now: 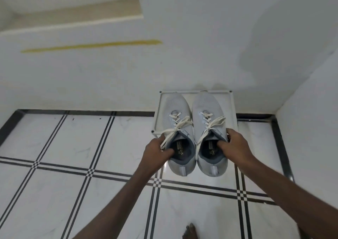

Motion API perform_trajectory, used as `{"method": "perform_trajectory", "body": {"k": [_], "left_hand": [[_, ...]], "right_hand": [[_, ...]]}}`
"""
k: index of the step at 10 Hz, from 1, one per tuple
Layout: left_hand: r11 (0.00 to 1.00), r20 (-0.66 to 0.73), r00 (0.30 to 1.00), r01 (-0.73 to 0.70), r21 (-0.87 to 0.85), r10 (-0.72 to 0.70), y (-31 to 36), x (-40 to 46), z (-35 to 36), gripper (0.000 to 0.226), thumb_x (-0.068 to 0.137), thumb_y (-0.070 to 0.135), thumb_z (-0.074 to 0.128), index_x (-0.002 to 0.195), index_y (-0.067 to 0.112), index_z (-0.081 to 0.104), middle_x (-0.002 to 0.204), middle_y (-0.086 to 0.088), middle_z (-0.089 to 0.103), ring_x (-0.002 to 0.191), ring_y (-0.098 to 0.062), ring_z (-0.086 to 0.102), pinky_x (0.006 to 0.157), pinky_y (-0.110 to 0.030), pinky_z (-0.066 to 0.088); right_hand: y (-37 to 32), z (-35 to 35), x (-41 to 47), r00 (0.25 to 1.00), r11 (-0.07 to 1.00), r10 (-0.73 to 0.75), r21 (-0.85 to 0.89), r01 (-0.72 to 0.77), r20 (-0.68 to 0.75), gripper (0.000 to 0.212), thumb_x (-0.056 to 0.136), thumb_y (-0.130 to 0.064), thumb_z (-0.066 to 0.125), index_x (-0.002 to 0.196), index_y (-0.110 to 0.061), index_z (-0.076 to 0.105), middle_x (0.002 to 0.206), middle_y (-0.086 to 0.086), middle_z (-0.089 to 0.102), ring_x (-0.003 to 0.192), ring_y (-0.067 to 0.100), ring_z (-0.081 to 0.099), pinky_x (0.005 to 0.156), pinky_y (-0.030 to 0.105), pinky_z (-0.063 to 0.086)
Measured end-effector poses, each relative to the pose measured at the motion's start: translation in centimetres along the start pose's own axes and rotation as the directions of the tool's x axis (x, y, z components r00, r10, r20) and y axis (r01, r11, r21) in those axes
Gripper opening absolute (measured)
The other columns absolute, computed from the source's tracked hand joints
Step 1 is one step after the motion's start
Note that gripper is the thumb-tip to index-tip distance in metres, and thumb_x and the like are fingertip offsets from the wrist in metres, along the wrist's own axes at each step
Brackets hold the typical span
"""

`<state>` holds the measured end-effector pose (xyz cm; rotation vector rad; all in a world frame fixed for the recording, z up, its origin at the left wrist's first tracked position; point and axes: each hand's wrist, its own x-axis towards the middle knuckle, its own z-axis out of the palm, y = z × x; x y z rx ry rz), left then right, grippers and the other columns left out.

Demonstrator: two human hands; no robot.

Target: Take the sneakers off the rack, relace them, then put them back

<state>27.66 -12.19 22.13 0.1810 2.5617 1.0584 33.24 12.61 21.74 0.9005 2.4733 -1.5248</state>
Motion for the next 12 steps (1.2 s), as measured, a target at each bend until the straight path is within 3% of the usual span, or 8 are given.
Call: {"method": "perform_trajectory", "body": {"k": [1, 2, 3, 5, 8, 10, 11, 12], "left_hand": [[1.000, 0.017, 1.000, -0.015, 0.002, 0.015, 0.8, 5.0, -0.3, 0.020, 0.072, 0.019, 0.064, 0.090, 0.026, 0.064, 0.075, -0.002, 0.066, 0.064, -0.011, 0.057, 0.055, -0.017, 0.042], [1.000, 0.046, 0.999, -0.005, 0.012, 0.005, 0.2, 11.1, 0.5, 0.033, 0.065, 0.030, 0.060, 0.096, 0.022, 0.065, 0.081, -0.006, 0.066, 0.071, -0.018, 0.061, 0.060, -0.029, 0.048], [0.999, 0.097, 0.995, 0.005, 0.036, -0.009, -0.8, 17.6, 1.9, 0.046, 0.061, 0.032, 0.058, 0.105, 0.019, 0.065, 0.084, -0.009, 0.066, 0.075, -0.024, 0.064, 0.062, -0.029, 0.049], [0.996, 0.167, 0.984, 0.042, 0.080, -0.054, -4.8, 29.1, 6.0, 0.051, 0.060, 0.030, 0.059, 0.108, 0.013, 0.063, 0.089, -0.011, 0.064, 0.074, -0.023, 0.059, 0.051, -0.017, 0.037], [0.983, 0.277, 0.950, 0.106, 0.147, -0.144, -9.7, 35.0, 11.2, 0.053, 0.062, 0.031, 0.060, 0.111, 0.011, 0.058, 0.093, -0.015, 0.064, 0.080, -0.029, 0.060, 0.058, -0.026, 0.040], [0.976, 0.330, 0.922, 0.159, 0.149, -0.201, -9.6, 35.3, 11.4, 0.052, 0.078, 0.022, 0.069, 0.127, 0.014, 0.053, 0.102, -0.014, 0.057, 0.090, -0.027, 0.055, 0.073, -0.026, 0.041], [0.972, 0.285, 0.934, 0.173, 0.159, -0.213, -7.9, 35.0, 9.8, 0.069, 0.073, 0.041, 0.070, 0.132, 0.013, 0.051, 0.115, -0.015, 0.055, 0.108, -0.031, 0.055, 0.088, -0.032, 0.045], [0.982, 0.191, 0.970, 0.121, 0.148, -0.148, -4.9, 35.0, 8.0, 0.081, 0.080, 0.043, 0.071, 0.147, 0.012, 0.039, 0.136, -0.013, 0.049, 0.129, -0.028, 0.046, 0.105, -0.038, 0.042]], "right_hand": [[-1.2, 0.2, 4.5, 1.000, 1.000, 0.015, 0.005, -0.015, -0.020, 0.032, 0.080, -0.010, 0.061, 0.112, -0.011, 0.061, 0.100, 0.011, 0.067, 0.090, 0.029, 0.062, 0.070, 0.031, 0.043], [-1.1, 1.3, 9.6, 0.998, 0.998, 0.047, -0.035, -0.048, -0.037, 0.026, 0.080, -0.008, 0.060, 0.107, -0.008, 0.061, 0.098, 0.013, 0.067, 0.089, 0.030, 0.061, 0.071, 0.031, 0.043], [-0.3, 3.0, 15.4, 0.994, 0.990, 0.104, -0.091, -0.107, -0.046, 0.020, 0.080, -0.006, 0.058, 0.100, -0.003, 0.058, 0.096, 0.016, 0.065, 0.087, 0.032, 0.060, 0.069, 0.031, 0.042], [2.4, 7.6, 26.1, 0.984, 0.978, 0.170, -0.111, -0.176, -0.061, 0.016, 0.078, -0.002, 0.056, 0.094, 0.001, 0.055, 0.090, 0.018, 0.064, 0.085, 0.034, 0.060, 0.066, 0.032, 0.040], [7.8, 11.1, 32.6, 0.975, 0.963, 0.221, -0.158, -0.220, -0.010, 0.039, 0.081, -0.008, 0.065, 0.118, -0.003, 0.056, 0.114, 0.018, 0.065, 0.107, 0.035, 0.060, 0.089, 0.037, 0.046], [7.9, 10.7, 32.5, 0.965, 0.959, 0.255, -0.147, -0.243, 0.065, 0.044, 0.081, -0.021, 0.070, 0.119, -0.009, 0.052, 0.112, 0.013, 0.064, 0.105, 0.035, 0.060, 0.083, 0.035, 0.046], [5.7, 9.8, 32.4, 0.983, 0.965, 0.185, -0.190, -0.179, 0.012, 0.053, 0.082, -0.028, 0.069, 0.128, -0.010, 0.049, 0.121, 0.015, 0.062, 0.114, 0.035, 0.057, 0.089, 0.037, 0.045], [2.0, 8.3, 32.0, 0.996, 0.982, 0.056, -0.174, -0.067, -0.070, 0.066, 0.086, -0.030, 0.067, 0.143, -0.011, 0.041, 0.137, 0.014, 0.055, 0.127, 0.032, 0.051, 0.101, 0.038, 0.041]]}}
